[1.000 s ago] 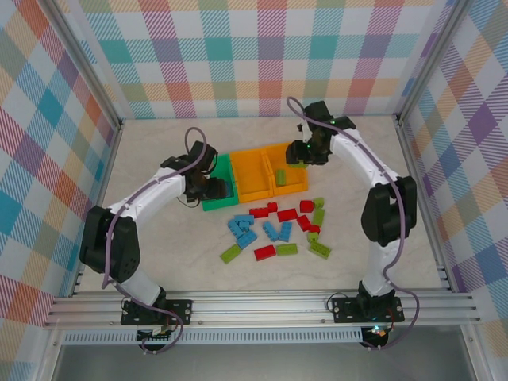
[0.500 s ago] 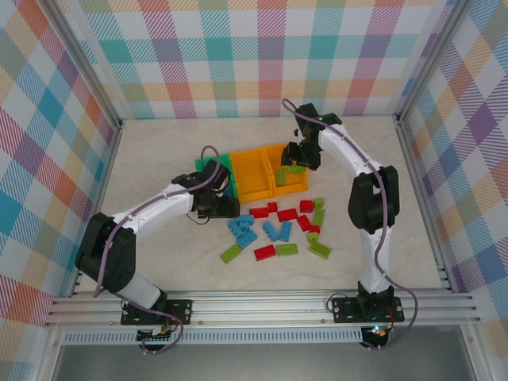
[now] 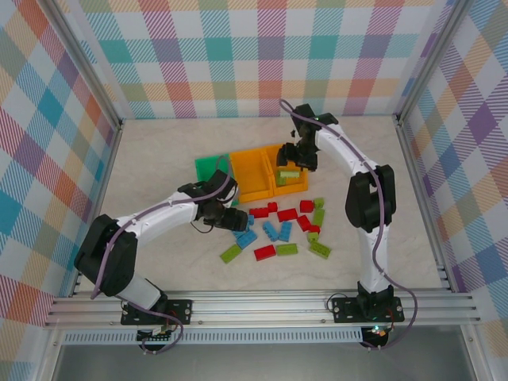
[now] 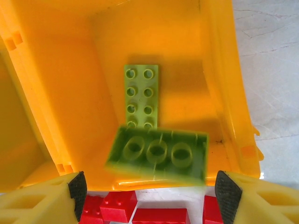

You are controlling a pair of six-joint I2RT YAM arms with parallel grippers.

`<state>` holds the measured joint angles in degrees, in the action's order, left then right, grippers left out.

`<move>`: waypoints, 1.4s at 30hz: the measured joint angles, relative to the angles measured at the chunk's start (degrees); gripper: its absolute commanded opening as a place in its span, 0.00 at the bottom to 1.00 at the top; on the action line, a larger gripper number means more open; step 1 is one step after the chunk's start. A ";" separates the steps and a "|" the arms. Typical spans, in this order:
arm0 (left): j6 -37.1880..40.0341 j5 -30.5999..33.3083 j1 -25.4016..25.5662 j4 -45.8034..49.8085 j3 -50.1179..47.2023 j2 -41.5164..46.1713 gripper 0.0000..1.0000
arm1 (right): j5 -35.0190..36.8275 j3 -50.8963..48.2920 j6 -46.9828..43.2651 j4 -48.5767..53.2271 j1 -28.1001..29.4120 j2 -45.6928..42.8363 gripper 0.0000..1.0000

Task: Sort the legos into containers by color

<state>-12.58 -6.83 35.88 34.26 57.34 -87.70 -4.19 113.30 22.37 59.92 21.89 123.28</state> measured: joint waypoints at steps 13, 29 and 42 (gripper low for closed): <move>8.26 0.44 1.55 0.07 0.00 -1.27 0.76 | -0.83 0.83 0.79 0.20 0.02 0.00 0.77; 18.38 1.57 1.66 1.70 2.54 -8.68 0.75 | 0.66 -2.21 0.76 0.50 0.02 -0.33 0.77; 22.95 1.92 1.77 1.79 2.82 -8.68 0.75 | 0.72 -3.02 0.79 0.57 0.00 -1.11 0.77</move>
<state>10.37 -4.91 37.65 36.05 60.16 -96.38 -3.46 110.28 23.16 60.49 21.89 122.17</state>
